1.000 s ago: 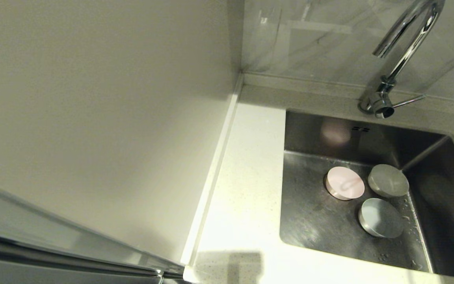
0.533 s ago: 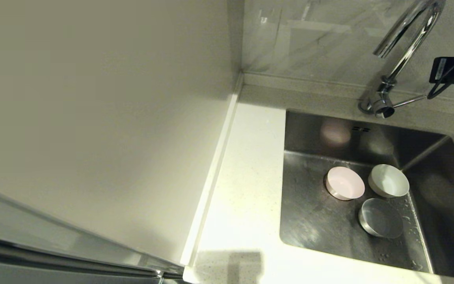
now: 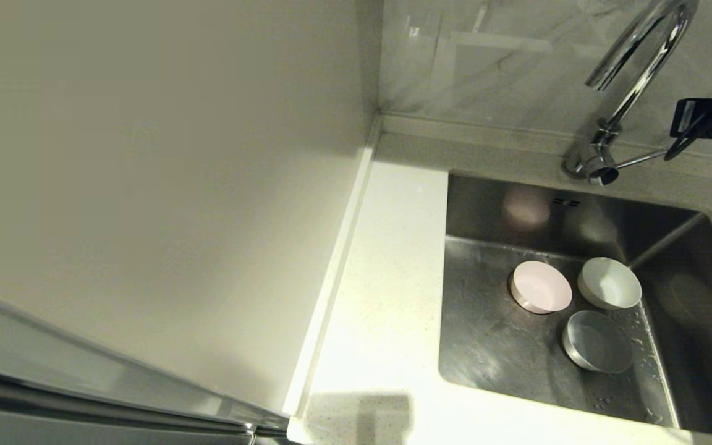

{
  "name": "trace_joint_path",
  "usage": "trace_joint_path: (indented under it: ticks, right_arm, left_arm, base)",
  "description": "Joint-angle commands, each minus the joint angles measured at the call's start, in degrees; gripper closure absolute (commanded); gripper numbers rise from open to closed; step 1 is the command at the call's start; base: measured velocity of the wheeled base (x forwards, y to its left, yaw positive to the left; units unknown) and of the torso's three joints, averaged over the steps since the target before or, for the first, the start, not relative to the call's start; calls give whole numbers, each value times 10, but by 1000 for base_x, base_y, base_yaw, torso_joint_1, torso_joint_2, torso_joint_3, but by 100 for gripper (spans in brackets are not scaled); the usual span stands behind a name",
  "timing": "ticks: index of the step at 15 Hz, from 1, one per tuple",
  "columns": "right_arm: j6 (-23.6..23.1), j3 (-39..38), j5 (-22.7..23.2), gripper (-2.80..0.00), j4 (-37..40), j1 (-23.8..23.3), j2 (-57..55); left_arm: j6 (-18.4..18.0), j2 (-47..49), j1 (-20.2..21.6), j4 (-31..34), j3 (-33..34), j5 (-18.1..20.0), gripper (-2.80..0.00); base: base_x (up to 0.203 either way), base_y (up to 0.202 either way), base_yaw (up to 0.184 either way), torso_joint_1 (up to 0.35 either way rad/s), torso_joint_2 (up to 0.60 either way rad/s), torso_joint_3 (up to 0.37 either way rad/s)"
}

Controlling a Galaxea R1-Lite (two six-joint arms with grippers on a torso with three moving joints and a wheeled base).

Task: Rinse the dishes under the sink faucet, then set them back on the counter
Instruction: Turn on the faucet

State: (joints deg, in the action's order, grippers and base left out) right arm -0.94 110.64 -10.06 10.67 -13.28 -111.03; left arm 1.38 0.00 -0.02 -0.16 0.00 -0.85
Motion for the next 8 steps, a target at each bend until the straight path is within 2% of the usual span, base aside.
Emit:
trace_joint_path:
  ticks: [1, 8]
  right_arm:
    - [0, 0, -1, 0, 1, 0, -11]
    - [4, -9, 3, 0, 2, 6, -20]
  left_arm:
    - [0, -2, 0, 0, 0, 0, 0]
    - [0, -2, 0, 0, 0, 0, 0]
  base:
    - [0, 0, 0, 0, 0, 0]
    - [0, 0, 0, 0, 0, 0]
